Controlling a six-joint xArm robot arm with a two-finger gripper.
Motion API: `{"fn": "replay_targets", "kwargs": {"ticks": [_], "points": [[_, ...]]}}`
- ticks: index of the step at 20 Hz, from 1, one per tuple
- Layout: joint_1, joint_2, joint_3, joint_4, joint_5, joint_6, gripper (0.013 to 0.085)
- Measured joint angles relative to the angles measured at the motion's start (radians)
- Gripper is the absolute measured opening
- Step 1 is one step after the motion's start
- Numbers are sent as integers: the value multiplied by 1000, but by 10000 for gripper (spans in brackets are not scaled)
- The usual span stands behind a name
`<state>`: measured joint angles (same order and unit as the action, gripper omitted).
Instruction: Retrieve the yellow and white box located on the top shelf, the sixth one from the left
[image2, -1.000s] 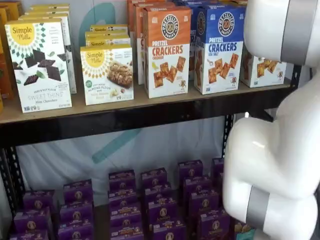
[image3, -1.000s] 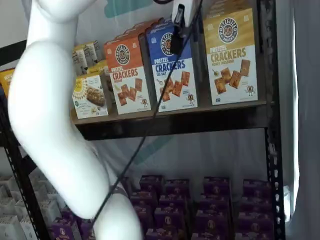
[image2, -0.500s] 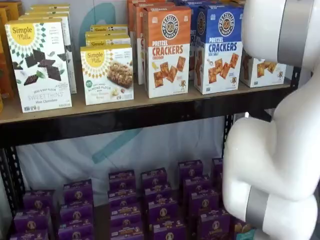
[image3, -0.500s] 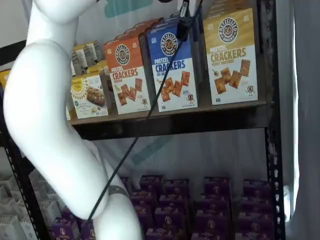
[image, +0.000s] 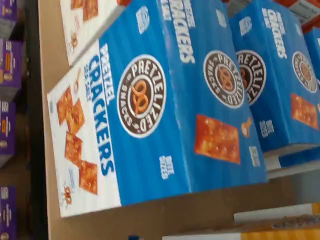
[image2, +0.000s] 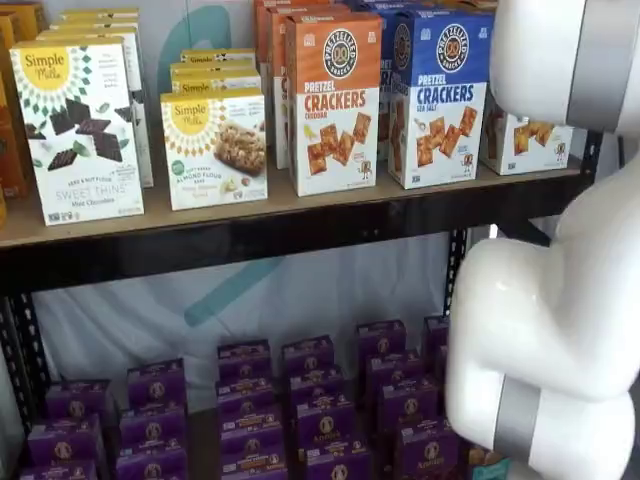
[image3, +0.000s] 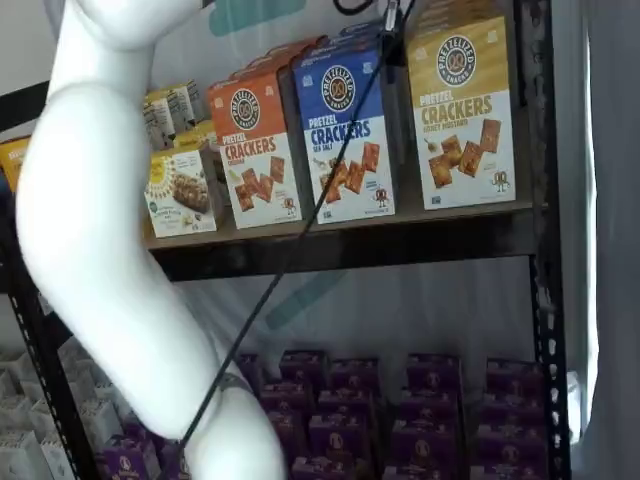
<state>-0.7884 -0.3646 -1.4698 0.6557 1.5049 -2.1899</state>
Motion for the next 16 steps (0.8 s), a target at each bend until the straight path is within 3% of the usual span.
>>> {"fn": "replay_targets", "kwargs": {"ticks": [11,16], "points": [[41,130,-138,-112,14,-1,850],[60,188,-213,-186,77,12,850]]}}
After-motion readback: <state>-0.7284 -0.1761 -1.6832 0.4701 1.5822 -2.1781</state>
